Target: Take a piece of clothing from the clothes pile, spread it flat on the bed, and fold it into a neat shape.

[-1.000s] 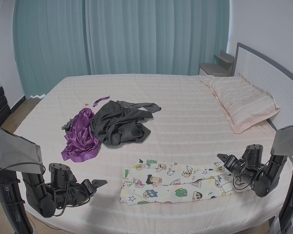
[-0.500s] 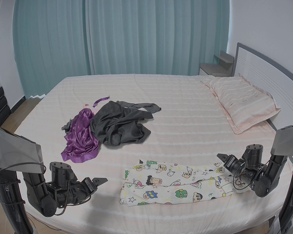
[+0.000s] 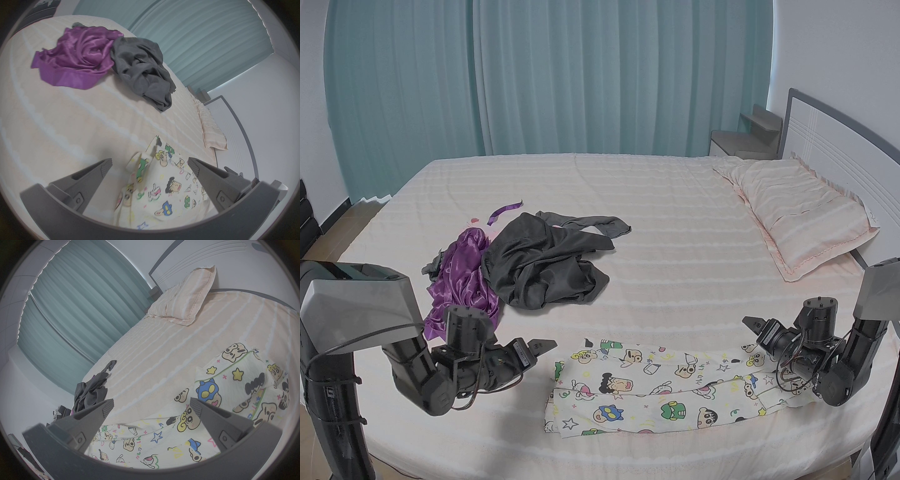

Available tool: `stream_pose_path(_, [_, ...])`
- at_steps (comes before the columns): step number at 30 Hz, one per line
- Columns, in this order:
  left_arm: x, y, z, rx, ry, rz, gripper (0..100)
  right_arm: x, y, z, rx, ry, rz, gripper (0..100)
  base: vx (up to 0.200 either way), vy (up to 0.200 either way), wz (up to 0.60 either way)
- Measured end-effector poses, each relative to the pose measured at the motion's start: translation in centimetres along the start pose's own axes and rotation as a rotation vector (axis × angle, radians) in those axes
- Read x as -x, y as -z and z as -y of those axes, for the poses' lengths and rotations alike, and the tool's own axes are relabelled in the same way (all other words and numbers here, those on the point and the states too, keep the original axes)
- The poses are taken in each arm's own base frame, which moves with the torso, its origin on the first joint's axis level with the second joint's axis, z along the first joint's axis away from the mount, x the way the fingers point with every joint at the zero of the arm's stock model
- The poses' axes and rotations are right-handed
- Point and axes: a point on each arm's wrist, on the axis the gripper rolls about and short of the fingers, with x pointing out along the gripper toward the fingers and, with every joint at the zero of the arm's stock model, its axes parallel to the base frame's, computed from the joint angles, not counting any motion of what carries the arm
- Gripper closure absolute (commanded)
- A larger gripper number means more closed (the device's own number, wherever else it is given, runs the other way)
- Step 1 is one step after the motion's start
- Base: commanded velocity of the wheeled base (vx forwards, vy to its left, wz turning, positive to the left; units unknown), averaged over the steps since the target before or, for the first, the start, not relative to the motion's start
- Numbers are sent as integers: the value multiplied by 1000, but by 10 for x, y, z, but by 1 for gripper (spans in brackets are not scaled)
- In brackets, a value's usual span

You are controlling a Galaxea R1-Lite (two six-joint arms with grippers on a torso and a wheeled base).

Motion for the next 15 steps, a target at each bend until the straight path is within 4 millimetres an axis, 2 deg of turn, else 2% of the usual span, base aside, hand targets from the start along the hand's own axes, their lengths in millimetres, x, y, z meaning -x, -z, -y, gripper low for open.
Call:
stream_pose_path(9, [-51, -19, 36, -62, 63, -24, 0, 2, 4, -2, 8, -10, -11, 0, 0, 0, 0])
stream_pose_path(15, [-71, -16, 43, -107, 79, -59, 0, 2, 5, -3, 10, -12, -15, 0, 0, 0, 0])
